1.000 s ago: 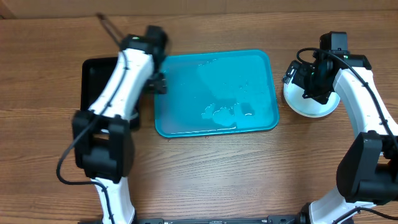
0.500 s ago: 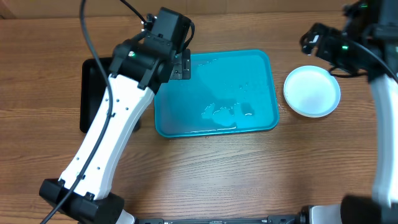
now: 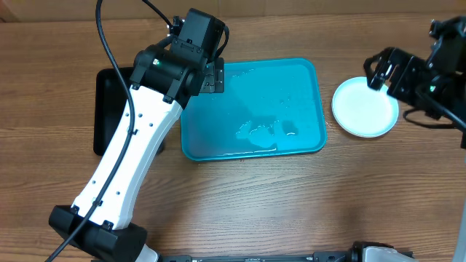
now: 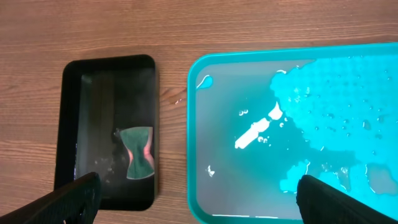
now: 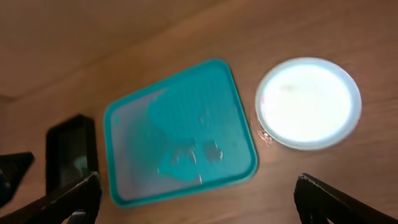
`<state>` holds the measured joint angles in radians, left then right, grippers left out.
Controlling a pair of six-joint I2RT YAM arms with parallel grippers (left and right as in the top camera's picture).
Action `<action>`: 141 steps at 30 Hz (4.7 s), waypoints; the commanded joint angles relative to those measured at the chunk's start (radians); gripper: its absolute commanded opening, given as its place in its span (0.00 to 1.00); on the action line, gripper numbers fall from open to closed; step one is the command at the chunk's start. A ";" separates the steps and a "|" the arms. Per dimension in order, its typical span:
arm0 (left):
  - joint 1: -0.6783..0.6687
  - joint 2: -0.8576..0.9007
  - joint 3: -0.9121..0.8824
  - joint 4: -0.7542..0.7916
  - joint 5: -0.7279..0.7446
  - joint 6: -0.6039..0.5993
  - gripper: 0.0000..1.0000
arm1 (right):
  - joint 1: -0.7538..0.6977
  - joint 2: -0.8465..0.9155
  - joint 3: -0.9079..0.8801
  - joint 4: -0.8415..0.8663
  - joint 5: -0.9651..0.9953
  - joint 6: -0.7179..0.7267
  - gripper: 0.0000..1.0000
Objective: Clean dirty plates on tray and stack at the side
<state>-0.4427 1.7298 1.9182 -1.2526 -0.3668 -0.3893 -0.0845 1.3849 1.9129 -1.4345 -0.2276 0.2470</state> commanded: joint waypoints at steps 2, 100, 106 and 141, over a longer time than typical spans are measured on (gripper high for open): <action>0.004 0.006 -0.001 0.000 0.002 0.001 1.00 | 0.006 -0.002 0.005 0.007 0.080 -0.043 1.00; 0.322 -1.067 -1.277 1.229 0.347 0.187 1.00 | 0.053 -1.382 -1.905 1.373 0.002 -0.196 1.00; 0.372 -1.301 -1.548 1.349 0.362 0.214 1.00 | 0.053 -1.382 -1.905 1.372 0.002 -0.196 1.00; 0.404 -1.725 -1.913 1.175 0.386 0.409 1.00 | 0.053 -1.382 -1.905 1.372 0.002 -0.196 1.00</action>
<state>-0.0437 0.0147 0.0086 -0.0772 0.0154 0.0013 -0.0387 0.0128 0.0185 -0.0685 -0.2283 0.0696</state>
